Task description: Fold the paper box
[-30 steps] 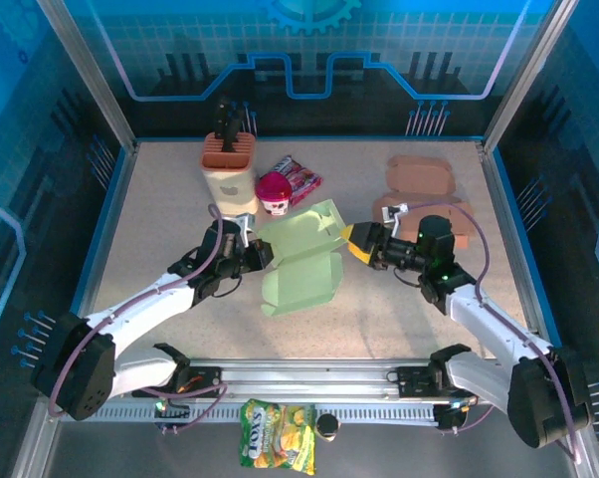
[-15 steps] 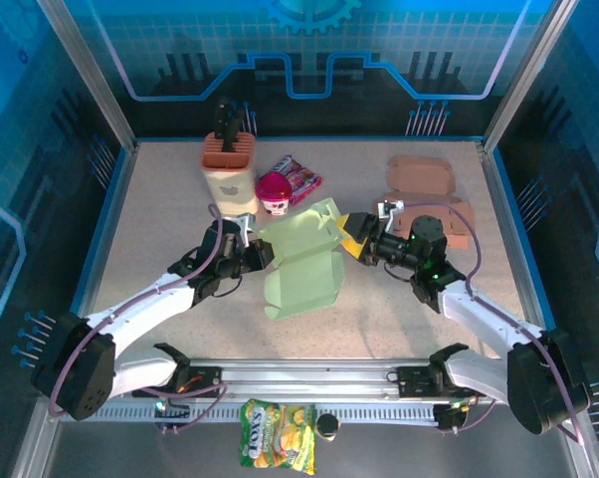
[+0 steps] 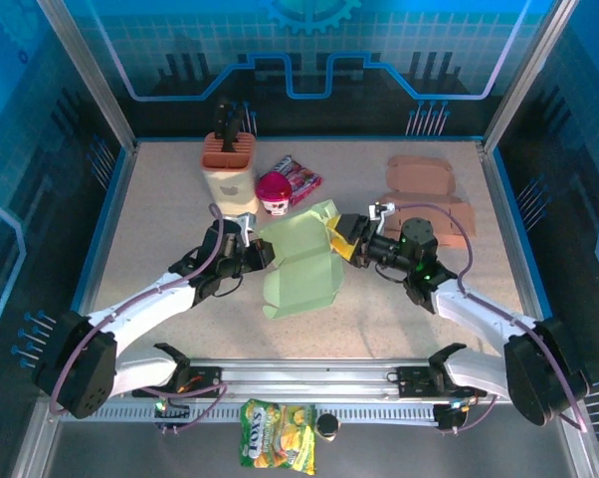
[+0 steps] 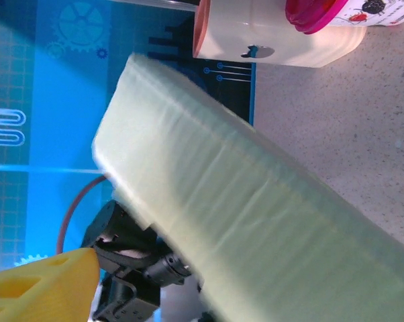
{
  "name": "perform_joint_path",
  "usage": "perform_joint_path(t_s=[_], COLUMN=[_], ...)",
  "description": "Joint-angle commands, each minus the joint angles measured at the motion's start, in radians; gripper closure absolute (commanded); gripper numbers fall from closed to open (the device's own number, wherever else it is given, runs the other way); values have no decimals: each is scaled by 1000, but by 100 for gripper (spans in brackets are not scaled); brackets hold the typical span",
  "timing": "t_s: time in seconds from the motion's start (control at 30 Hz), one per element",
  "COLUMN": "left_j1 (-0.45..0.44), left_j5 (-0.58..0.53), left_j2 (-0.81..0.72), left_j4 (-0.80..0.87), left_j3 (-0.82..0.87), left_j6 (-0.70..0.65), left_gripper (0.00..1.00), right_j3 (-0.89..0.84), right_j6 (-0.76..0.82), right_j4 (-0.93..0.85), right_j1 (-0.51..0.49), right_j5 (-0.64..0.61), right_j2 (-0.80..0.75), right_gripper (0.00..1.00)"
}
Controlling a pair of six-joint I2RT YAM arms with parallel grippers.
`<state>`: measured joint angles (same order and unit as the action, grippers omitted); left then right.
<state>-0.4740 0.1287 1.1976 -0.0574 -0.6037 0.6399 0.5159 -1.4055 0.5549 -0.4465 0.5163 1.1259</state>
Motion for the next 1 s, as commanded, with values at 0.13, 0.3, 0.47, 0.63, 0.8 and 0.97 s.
perform_joint_path(t_s=[0.13, 0.3, 0.47, 0.63, 0.8, 0.97], left_j1=[15, 18, 18, 18, 19, 18], left_j5=[3, 23, 62, 97, 111, 111], left_j2=[4, 11, 17, 25, 42, 53], left_j4=[9, 4, 5, 19, 27, 33], left_j3=[-16, -20, -27, -40, -51, -57], left_j6=[31, 23, -3, -21, -33, -40], left_gripper=[100, 100, 100, 100, 100, 100], right_j3=[94, 176, 278, 372, 455, 489], right_j6=[341, 533, 707, 892, 1030, 1091], right_j4=[-515, -762, -849, -832, -861, -865], right_j1=[50, 133, 253, 265, 220, 159], right_j5=[73, 101, 150, 188, 156, 119], right_j2=[-205, -302, -247, -101, 48, 92], right_gripper=[16, 26, 41, 44, 52, 52])
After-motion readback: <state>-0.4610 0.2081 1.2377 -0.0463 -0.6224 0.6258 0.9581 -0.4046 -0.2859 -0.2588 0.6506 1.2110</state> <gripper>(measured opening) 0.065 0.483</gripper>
